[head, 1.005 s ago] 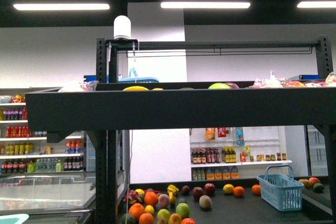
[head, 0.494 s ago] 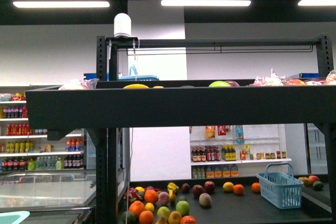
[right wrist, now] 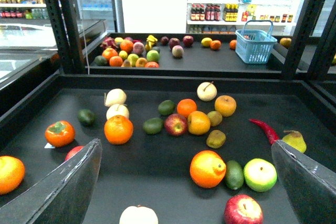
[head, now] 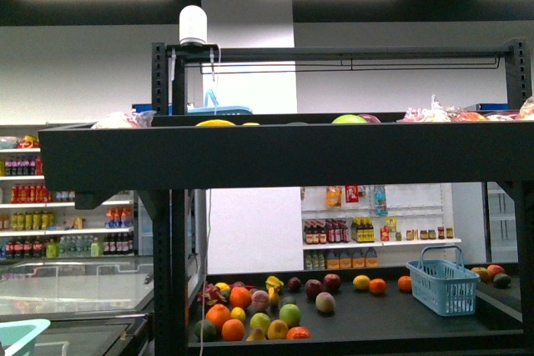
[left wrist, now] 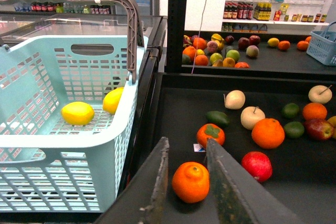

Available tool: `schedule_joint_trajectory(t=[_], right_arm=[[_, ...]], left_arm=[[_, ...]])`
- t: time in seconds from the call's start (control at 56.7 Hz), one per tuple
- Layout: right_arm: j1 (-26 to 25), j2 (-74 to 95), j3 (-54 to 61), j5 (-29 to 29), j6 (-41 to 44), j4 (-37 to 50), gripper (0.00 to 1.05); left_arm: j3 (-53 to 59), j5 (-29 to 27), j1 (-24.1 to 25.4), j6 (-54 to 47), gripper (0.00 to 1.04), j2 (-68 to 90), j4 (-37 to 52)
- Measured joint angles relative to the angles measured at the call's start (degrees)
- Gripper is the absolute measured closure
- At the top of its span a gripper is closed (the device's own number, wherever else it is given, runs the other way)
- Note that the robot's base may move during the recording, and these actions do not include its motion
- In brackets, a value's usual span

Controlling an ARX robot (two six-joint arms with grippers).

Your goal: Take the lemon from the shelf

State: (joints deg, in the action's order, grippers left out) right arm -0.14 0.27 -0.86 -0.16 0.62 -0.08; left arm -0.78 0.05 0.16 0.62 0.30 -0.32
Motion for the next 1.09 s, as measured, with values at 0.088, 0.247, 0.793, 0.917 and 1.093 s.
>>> schedule_joint_trajectory(t=[0.088, 0.247, 0.793, 0.917, 1.093], right_arm=[[0.0, 0.0, 0.0, 0.0, 0.0, 0.0, 0.07], [0.0, 0.0, 0.0, 0.0, 0.0, 0.0, 0.07], [0.0, 0.0, 0.0, 0.0, 0.0, 0.0, 0.07], [0.0, 0.0, 0.0, 0.0, 0.0, 0.0, 0.07], [0.0, 0.0, 0.0, 0.0, 0.0, 0.0, 0.07]], left_arm=[[0.0, 0.0, 0.0, 0.0, 0.56, 0.0, 0.0], [0.0, 0.0, 0.0, 0.0, 0.25, 0.0, 0.0], [0.0, 0.0, 0.0, -0.09, 0.08, 0.0, 0.0], [0.0, 0.0, 0.0, -0.09, 0.08, 0.0, 0.0], [0.0, 0.0, 0.0, -0.09, 0.08, 0.0, 0.0]])
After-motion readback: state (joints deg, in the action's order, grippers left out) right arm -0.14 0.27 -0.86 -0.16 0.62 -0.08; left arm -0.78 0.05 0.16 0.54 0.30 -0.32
